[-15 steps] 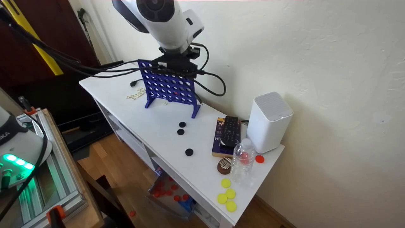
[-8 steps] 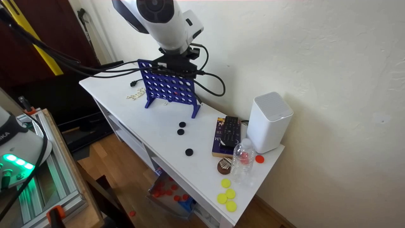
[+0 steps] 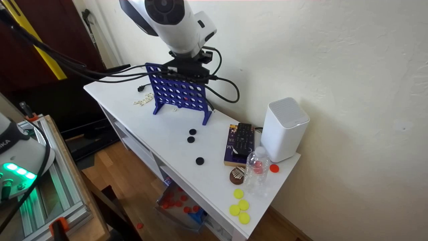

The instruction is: Put one black chip on top of the blue gameboard.

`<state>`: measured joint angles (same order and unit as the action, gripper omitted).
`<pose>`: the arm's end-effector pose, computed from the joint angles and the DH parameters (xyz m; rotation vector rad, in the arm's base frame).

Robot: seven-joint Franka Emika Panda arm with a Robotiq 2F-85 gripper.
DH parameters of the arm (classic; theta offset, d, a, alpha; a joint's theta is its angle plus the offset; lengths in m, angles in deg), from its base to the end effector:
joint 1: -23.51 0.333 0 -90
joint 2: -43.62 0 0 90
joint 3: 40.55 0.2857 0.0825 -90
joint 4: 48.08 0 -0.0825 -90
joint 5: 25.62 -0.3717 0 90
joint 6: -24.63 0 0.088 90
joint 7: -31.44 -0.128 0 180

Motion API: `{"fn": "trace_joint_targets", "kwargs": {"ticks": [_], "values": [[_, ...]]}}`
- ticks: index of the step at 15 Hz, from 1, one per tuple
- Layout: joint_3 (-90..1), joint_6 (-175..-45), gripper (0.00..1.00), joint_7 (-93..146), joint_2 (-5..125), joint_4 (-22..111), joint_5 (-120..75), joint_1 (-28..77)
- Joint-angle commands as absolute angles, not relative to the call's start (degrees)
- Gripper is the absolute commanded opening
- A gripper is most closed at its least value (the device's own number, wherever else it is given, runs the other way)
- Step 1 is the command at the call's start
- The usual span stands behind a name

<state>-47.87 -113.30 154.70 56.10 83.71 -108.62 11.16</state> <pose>0.4906 -0.1557 0.2145 -2.4861 -0.7832 -1.0681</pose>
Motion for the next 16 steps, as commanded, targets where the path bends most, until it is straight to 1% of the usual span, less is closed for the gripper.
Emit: {"fn": "trace_joint_targets", "kwargs": {"ticks": [1,16], "values": [[-48.4,-115.1,0.10,155.6,57.5,82.6,-110.6,12.6],[-48.7,-115.3,0.10,156.1,56.9,83.6,-110.5,12.7]]}}
